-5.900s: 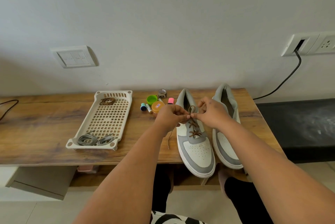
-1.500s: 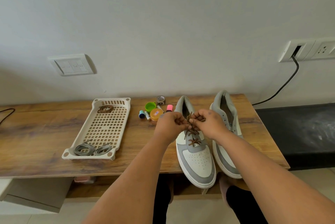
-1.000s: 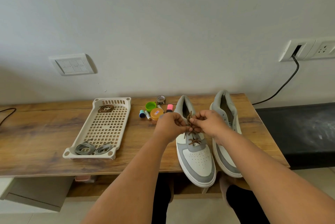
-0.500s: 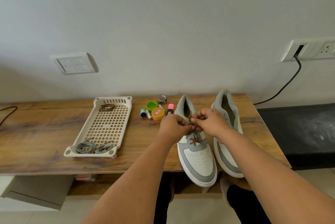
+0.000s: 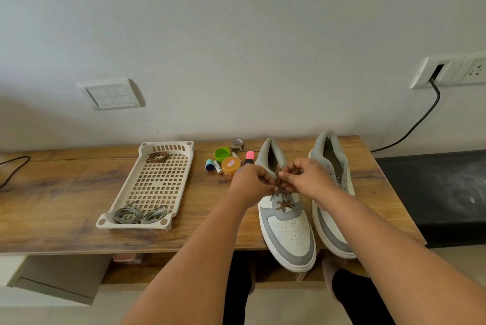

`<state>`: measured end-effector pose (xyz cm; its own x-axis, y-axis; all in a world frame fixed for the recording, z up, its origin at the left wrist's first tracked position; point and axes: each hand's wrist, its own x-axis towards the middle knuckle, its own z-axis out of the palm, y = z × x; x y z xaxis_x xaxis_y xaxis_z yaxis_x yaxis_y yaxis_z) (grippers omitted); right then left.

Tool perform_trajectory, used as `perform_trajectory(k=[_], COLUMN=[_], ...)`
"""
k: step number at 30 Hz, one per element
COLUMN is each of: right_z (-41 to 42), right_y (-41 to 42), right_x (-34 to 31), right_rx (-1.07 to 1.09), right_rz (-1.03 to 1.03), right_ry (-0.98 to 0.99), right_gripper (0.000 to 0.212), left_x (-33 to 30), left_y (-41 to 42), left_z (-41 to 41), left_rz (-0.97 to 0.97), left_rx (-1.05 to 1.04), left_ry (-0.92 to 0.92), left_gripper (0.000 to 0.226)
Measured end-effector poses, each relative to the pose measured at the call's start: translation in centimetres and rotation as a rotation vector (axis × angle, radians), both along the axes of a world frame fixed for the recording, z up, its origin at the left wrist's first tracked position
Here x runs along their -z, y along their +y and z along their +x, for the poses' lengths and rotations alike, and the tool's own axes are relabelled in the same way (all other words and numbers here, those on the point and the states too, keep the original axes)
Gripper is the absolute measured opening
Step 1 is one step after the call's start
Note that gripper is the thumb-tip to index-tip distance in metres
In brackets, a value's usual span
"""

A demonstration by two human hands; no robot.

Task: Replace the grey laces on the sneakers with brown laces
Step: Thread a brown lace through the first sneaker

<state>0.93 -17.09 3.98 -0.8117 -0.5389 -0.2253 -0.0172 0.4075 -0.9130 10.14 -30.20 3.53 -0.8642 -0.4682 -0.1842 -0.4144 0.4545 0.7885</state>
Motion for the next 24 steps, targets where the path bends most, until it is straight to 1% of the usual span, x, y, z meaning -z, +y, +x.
perform_trajectory(k=[3,7,8,10,12,16,19,21,24], right_z=[-0.1,-0.4,-0.4,-0.3,-0.2,1.0,2.1,2.4,2.1], right_y=[0.1,0.5,0.6,0.7,0.9,1.0,0.6,0.6,0.9], right_x=[-0.2,-0.7,-0.7,-0.7,-0.9,-1.1,0.0,0.7,0.9], right_rx=[-0.039,-0.152,-0.153,-0.091,-0.047,-0.198,-0.172,-0.123,-0.113], right_rz=[0.054,0.189,0.197,0.182,0.16,0.183,0.184,0.191,0.172], right_ry=[0.103,0.251,0.269,0.3,0.305,0.311,0.467,0.549,0.544], right_gripper=[0.007,0.006,0.006,0.008,0.013,0.026,0.033,0.03,0.019], left_x=[-0.3,-0.3,-0.3,-0.4,-0.5,-0.4,-0.6,-0.6,-0.4], left_y=[-0.6,-0.9,-0.9,-0.8,-0.7,-0.4,-0.2,-0.1,-0.1], left_z=[0.2,0.4,0.4,0.4,0.3,0.2,0.2,0.1,0.0], left_rz=[-0.002,-0.036,-0.046,-0.094,-0.133,-0.122,-0.084,-0.084,-0.124], left_rx=[0.019,0.032,0.035,0.048,0.066,0.075,0.077,0.093,0.124], left_ry=[-0.013,-0.011,-0.005,0.015,0.039,0.09,0.127,0.135,0.134], left_gripper=[0.008,0.009,0.011,0.019,0.022,0.022,0.025,0.023,0.013])
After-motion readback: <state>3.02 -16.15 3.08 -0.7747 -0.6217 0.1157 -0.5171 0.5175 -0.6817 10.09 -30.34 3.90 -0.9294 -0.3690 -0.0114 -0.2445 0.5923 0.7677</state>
